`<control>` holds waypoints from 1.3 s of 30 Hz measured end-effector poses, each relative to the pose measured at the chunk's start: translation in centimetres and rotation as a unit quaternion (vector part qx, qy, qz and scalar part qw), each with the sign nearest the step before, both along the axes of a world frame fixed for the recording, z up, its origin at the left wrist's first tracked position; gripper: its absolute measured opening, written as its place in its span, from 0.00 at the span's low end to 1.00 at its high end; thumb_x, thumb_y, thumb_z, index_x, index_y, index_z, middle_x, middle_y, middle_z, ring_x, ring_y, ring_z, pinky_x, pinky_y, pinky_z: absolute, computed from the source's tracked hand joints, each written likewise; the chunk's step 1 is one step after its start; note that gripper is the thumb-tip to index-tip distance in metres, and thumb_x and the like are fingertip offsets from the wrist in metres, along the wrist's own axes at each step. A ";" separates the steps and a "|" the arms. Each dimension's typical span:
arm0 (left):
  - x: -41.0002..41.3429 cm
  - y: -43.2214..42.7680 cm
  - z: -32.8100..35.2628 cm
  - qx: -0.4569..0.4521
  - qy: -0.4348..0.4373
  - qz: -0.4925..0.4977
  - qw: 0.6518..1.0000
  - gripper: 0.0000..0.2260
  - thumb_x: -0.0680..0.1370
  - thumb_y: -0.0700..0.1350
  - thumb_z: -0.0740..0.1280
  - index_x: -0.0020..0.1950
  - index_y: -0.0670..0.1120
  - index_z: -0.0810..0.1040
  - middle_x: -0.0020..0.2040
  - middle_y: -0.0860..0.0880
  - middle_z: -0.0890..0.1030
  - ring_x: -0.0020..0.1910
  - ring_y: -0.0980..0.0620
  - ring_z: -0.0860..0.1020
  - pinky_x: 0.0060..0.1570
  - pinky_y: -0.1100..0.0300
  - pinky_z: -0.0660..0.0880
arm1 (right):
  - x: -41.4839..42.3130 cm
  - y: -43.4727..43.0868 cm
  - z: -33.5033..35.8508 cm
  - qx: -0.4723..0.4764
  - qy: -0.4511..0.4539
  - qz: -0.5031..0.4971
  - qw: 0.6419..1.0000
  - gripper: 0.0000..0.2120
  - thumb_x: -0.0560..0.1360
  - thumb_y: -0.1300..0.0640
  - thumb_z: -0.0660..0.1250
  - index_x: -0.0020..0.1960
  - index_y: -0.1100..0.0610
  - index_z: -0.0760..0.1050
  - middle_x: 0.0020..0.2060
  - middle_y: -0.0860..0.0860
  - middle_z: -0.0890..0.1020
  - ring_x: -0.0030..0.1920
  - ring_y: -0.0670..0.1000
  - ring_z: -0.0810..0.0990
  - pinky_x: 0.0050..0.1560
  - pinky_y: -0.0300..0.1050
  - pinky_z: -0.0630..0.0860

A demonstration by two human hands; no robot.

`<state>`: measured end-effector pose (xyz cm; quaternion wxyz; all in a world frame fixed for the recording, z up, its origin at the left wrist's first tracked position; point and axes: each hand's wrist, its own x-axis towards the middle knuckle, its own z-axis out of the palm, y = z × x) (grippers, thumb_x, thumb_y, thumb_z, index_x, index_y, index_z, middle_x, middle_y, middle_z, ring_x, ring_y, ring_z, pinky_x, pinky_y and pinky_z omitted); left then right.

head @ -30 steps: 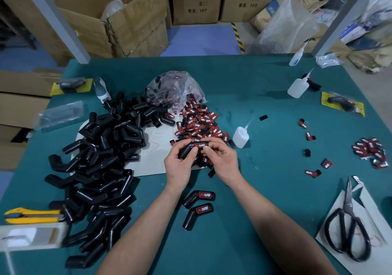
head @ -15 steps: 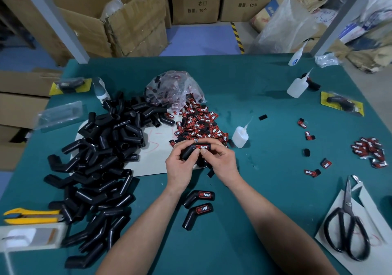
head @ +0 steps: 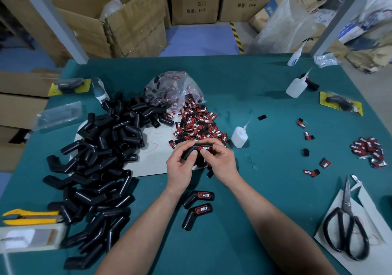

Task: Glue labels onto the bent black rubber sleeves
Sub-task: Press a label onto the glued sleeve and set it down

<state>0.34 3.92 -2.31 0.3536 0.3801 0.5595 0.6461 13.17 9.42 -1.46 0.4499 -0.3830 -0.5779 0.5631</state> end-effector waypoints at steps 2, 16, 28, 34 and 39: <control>0.0 -0.2 0.0 0.015 0.004 -0.004 1.000 0.14 0.79 0.41 0.68 0.59 0.58 0.84 0.61 0.55 0.83 0.64 0.51 0.80 0.66 0.54 0.76 | 0.1 0.0 0.0 0.000 0.007 0.002 1.000 0.06 0.77 0.69 0.70 0.47 0.61 0.84 0.54 0.52 0.84 0.57 0.51 0.82 0.58 0.41 0.76; 0.4 -0.2 0.1 0.045 0.038 -0.031 0.998 0.11 0.80 0.43 0.68 0.62 0.52 0.81 0.62 0.59 0.82 0.65 0.54 0.79 0.67 0.61 0.73 | 0.1 0.1 0.1 -0.058 0.046 0.010 0.997 0.07 0.74 0.65 0.72 0.51 0.58 0.84 0.54 0.49 0.83 0.55 0.49 0.81 0.59 0.45 0.77; 0.1 0.0 -0.1 0.021 0.015 -0.021 0.999 0.14 0.79 0.46 0.68 0.60 0.62 0.84 0.61 0.57 0.82 0.65 0.51 0.79 0.67 0.50 0.75 | 0.6 0.5 -0.2 -0.059 0.025 0.048 0.997 0.05 0.77 0.67 0.71 0.51 0.63 0.84 0.57 0.49 0.81 0.56 0.49 0.81 0.59 0.46 0.77; 0.1 -0.1 -0.1 0.010 0.000 -0.020 1.000 0.13 0.78 0.45 0.68 0.59 0.57 0.84 0.60 0.56 0.83 0.64 0.49 0.80 0.66 0.50 0.76 | 0.7 0.6 0.0 -0.046 0.009 0.055 0.997 0.06 0.79 0.65 0.69 0.52 0.67 0.83 0.57 0.48 0.81 0.57 0.51 0.80 0.63 0.51 0.77; 0.3 0.0 0.2 0.003 -0.002 -0.009 1.000 0.13 0.77 0.36 0.71 0.58 0.51 0.83 0.58 0.51 0.83 0.61 0.53 0.80 0.62 0.62 0.75 | 0.4 0.3 0.1 -0.033 0.012 0.036 0.999 0.05 0.78 0.67 0.69 0.51 0.64 0.84 0.56 0.51 0.82 0.57 0.51 0.81 0.61 0.47 0.77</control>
